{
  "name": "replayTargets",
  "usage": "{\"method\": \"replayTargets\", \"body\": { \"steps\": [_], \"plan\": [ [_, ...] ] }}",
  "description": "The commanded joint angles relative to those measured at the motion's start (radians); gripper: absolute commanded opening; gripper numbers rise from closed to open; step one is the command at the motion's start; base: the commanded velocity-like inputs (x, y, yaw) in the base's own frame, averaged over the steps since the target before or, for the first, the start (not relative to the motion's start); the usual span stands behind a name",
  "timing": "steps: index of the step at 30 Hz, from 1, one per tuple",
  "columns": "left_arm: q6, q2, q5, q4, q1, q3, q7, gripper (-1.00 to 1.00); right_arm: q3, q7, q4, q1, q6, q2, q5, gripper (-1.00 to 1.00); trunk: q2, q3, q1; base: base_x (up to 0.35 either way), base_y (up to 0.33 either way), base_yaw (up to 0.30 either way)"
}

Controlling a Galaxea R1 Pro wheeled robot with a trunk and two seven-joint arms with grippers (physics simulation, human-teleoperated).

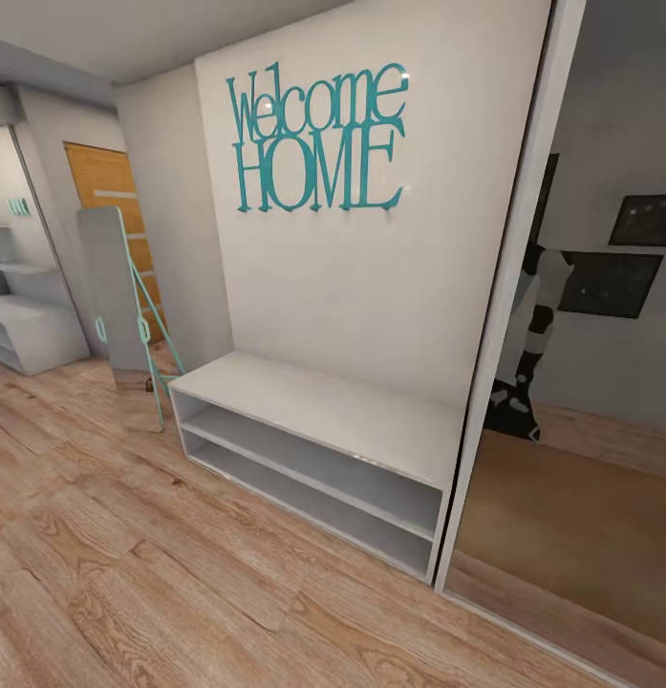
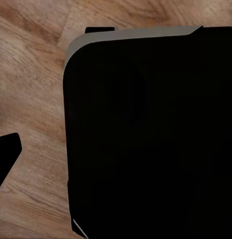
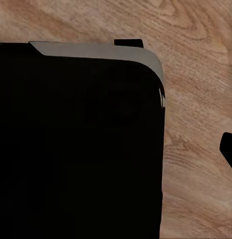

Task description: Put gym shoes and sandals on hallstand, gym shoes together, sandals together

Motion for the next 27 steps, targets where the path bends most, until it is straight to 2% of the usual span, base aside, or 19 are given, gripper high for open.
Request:
{"method": "replayTargets", "body": {
  "steps": [1,23,24,27],
  "plan": [
    [-0.007,0.0,0.0,-0.001,0.0,0.0,0.0,1.0,-0.001,-0.001,-0.006,0.0,0.0,0.0,-0.001,1.0,0.0,-0.001,0.0,0.0,0.0,0.0],
    [-0.131,0.002,-0.005,-0.104,-0.006,-0.001,0.0,1.0,-0.003,-0.003,-0.12,0.0,-0.013,-0.008,-0.002,1.0,0.0,-0.001,0.0,0.0,0.0,0.0],
    [-0.218,0.002,-0.005,-0.465,-0.015,-0.001,0.0,1.0,-0.002,-0.001,-0.126,0.0,-0.014,-0.009,-0.002,1.0,0.0,-0.001,0.0,0.0,0.0,0.0],
    [-0.218,0.002,-0.004,-0.478,-0.028,-0.001,-0.001,1.0,-0.002,0.003,-0.138,0.0,-0.015,-0.009,-0.002,1.0,0.0,-0.001,0.0,0.0,0.0,0.0]
  ]
}}
